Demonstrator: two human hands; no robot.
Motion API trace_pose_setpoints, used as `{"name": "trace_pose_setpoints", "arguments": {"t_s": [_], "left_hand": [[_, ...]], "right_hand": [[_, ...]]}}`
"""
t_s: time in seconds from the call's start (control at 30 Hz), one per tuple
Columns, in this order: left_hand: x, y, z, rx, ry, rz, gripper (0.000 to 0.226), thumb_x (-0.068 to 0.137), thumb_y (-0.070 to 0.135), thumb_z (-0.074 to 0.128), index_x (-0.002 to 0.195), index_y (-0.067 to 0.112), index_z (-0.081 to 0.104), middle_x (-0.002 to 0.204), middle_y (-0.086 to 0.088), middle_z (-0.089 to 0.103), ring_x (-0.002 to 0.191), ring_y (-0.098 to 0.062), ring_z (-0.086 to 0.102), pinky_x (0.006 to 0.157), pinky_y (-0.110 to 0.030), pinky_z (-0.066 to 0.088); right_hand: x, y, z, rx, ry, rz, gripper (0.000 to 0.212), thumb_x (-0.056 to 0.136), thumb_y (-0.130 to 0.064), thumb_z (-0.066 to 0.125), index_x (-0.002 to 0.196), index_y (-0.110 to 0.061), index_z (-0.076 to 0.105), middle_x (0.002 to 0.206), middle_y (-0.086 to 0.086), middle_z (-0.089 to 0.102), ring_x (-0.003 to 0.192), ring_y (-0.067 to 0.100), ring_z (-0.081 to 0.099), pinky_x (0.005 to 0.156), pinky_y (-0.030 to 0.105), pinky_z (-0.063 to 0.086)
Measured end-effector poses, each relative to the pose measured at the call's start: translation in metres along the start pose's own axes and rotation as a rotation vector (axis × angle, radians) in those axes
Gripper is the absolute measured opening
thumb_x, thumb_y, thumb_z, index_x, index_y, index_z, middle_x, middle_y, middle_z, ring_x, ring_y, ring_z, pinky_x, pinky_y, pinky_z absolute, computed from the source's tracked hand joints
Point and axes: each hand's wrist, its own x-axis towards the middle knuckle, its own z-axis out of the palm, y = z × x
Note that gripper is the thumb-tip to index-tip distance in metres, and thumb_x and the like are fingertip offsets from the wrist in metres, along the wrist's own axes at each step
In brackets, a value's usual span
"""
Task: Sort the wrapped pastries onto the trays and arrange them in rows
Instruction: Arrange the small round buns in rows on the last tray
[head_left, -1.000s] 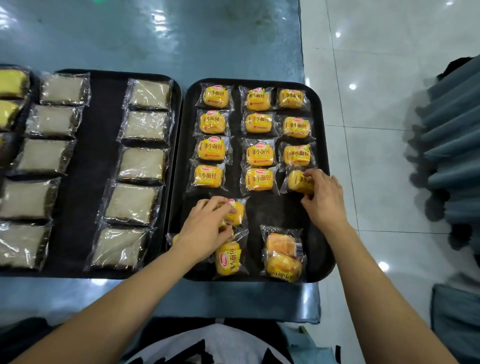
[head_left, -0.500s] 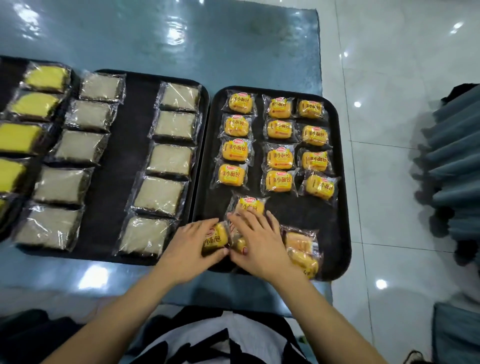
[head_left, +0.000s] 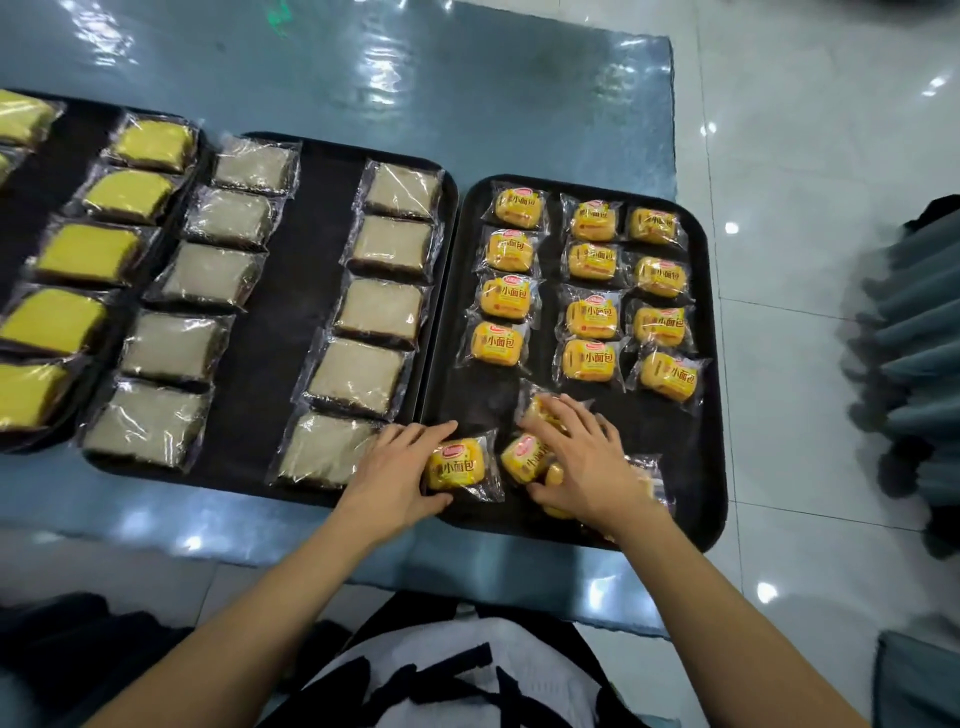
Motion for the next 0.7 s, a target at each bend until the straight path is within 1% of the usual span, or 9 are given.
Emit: {"name": "trace_pose_setpoints", "arguments": {"t_s": [0.1,0.2,0.3,0.37,0.47,0.57,0.63,0.7], "left_hand": [[-0.001,0.002,0.003,0.03,0.056,-0.018,0.078,0.081,0.047,0.073,0.148,0.034,0.035,0.133,0.007,0.052,0.121,-0.019,0.04,0.104,-0.036,0.037],[0.005,0.013,0.008,0.061,0.115,-0.065,0.074,0.081,0.052,0.069,0.145,0.031,0.039,0.128,0.004,0.052,0.115,-0.023,0.044,0.103,-0.039,0.039],[0.023,0.024,0.008,0.115,0.205,-0.033,0.069,0.082,0.044,0.072,0.143,0.028,0.043,0.13,0.004,0.055,0.115,-0.025,0.046,0.102,-0.041,0.038],[0.036,0.032,0.004,0.115,0.233,-0.002,0.063,0.082,0.04,0.073,0.137,0.029,0.046,0.128,0.005,0.058,0.116,-0.024,0.049,0.101,-0.04,0.038],[0.054,0.041,0.002,0.085,0.208,-0.013,0.062,0.081,0.042,0.075,0.133,0.028,0.046,0.124,0.002,0.058,0.114,-0.023,0.051,0.1,-0.04,0.041],[0.063,0.039,0.002,0.047,0.122,-0.022,0.07,0.079,0.047,0.077,0.137,0.029,0.043,0.131,0.0,0.051,0.12,-0.024,0.048,0.104,-0.04,0.04],[0.06,0.035,0.002,0.041,0.097,-0.021,0.071,0.082,0.052,0.072,0.14,0.029,0.04,0.132,0.0,0.05,0.122,-0.024,0.046,0.107,-0.041,0.038],[0.052,0.034,0.004,0.028,0.106,-0.038,0.068,0.085,0.05,0.068,0.142,0.028,0.037,0.128,0.0,0.052,0.117,-0.024,0.049,0.105,-0.04,0.04]], "right_hand": [[-0.014,0.012,0.0,-0.01,0.019,0.032,0.084,0.075,-0.054,0.072,0.149,-0.046,0.033,0.167,-0.006,0.017,0.156,0.021,0.005,0.124,0.054,0.011],[-0.022,0.013,-0.002,-0.025,0.013,0.059,0.082,0.075,-0.056,0.071,0.147,-0.046,0.034,0.166,-0.005,0.019,0.155,0.025,0.01,0.124,0.053,0.012],[-0.028,0.009,-0.008,-0.04,0.013,0.109,0.081,0.076,-0.059,0.071,0.146,-0.045,0.034,0.164,-0.002,0.023,0.15,0.028,0.021,0.121,0.051,0.02],[-0.033,0.007,-0.01,-0.057,0.028,0.164,0.079,0.075,-0.062,0.071,0.143,-0.046,0.035,0.159,-0.001,0.028,0.144,0.029,0.03,0.116,0.05,0.025],[-0.041,0.008,-0.009,-0.065,0.078,0.257,0.076,0.073,-0.066,0.071,0.138,-0.046,0.039,0.15,0.001,0.035,0.136,0.03,0.038,0.112,0.048,0.03],[-0.046,0.011,-0.005,-0.073,0.131,0.303,0.075,0.071,-0.067,0.072,0.136,-0.045,0.041,0.145,0.002,0.04,0.131,0.031,0.044,0.108,0.049,0.035],[-0.046,0.012,-0.004,-0.078,0.143,0.314,0.076,0.071,-0.068,0.072,0.136,-0.045,0.041,0.145,0.002,0.041,0.13,0.031,0.045,0.107,0.05,0.037],[-0.044,0.012,-0.001,-0.077,0.153,0.332,0.076,0.071,-0.069,0.072,0.136,-0.044,0.043,0.144,0.003,0.042,0.129,0.03,0.045,0.106,0.05,0.037]]}}
